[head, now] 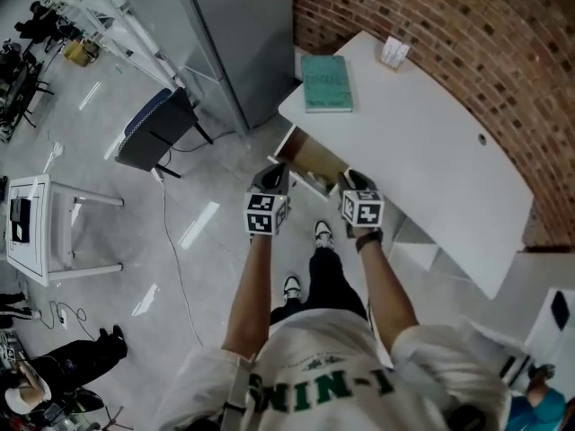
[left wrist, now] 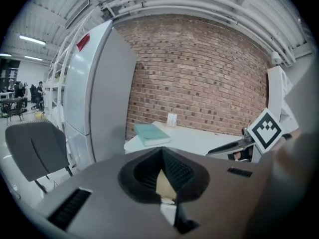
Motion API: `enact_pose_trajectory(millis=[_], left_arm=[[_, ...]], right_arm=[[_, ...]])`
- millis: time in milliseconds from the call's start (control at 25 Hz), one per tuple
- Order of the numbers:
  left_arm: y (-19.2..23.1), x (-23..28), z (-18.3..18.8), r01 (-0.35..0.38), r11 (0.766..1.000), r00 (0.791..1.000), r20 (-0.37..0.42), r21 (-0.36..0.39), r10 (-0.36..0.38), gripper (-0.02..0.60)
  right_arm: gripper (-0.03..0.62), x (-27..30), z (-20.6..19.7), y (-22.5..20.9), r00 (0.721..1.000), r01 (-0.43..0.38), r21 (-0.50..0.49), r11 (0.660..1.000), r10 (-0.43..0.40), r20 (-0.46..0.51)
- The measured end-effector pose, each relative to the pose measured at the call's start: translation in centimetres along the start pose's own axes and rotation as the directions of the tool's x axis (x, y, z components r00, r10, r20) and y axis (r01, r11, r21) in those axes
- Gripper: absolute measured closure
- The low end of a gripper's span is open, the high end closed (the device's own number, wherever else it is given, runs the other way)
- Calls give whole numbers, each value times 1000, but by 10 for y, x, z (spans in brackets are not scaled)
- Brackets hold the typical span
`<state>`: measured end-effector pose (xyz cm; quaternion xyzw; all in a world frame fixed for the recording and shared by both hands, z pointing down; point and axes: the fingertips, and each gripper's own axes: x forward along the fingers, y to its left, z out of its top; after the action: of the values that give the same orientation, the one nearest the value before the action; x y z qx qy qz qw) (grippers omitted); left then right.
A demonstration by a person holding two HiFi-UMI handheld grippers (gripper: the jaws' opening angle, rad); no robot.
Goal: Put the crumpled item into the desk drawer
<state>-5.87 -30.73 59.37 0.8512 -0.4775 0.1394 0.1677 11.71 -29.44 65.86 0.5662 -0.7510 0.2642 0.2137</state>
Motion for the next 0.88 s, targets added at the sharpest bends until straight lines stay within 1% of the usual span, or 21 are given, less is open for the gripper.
enact_pose_trajectory(millis=[160,320,400,480,600,720,880], left_arm=[[-12,-29,23,5,999,1000,27,41,-6,584],[-14,-52,41,-12,999,999,42,42,10,584],[-16,-63,50,-15,998,999,46,53,13,584],[-18,-73,61,-27,997,998,62,67,23,584],[-20,-90,77,-45,996,995,90,80,38,584],[-25,-105,92,-60,993,992,113,100,48,584],[-28,-122,103,-78,990,989,133,119,61,584]], right_arm=[[507,-38,24,7,996,10,9,1000,-11,87],[514,-67,48,18,985,20,-19,1000,-16,173],[514,-83,56,22,978,37,-40,999,-28,207],[514,-99,63,26,971,53,-58,997,-38,237],[525,-120,69,33,961,57,-50,997,-41,275],[545,-137,80,41,952,53,-61,997,-32,304],[554,-155,100,52,937,52,-88,995,-18,349]])
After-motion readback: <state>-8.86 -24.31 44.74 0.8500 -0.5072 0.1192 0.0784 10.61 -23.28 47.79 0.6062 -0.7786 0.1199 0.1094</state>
